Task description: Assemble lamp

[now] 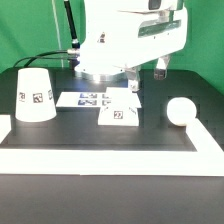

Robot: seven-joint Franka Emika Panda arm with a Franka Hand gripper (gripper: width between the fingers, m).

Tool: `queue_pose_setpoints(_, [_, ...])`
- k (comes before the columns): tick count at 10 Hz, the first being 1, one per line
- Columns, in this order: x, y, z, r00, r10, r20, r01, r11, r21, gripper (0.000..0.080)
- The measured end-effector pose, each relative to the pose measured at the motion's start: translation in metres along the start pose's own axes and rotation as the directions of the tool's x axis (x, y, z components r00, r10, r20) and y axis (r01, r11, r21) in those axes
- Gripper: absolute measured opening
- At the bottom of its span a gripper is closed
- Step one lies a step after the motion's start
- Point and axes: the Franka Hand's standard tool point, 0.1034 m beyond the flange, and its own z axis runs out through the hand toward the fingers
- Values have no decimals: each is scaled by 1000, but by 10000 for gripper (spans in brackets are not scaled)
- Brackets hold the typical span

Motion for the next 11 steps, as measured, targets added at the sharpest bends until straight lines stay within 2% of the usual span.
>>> queue_pose_setpoints(7, [-2,0,1,1000,26,0,-26,1000,1,700])
queue_pose_setpoints(8, [-17,-2,6,999,38,-5,-38,999,-10,700])
queue_pose_setpoints(9, [-33,-6,11,996,90,3,-90,996,-6,700])
queue_pose_setpoints(11, [-52,-10,18,964,266,1,-266,964,-13,700])
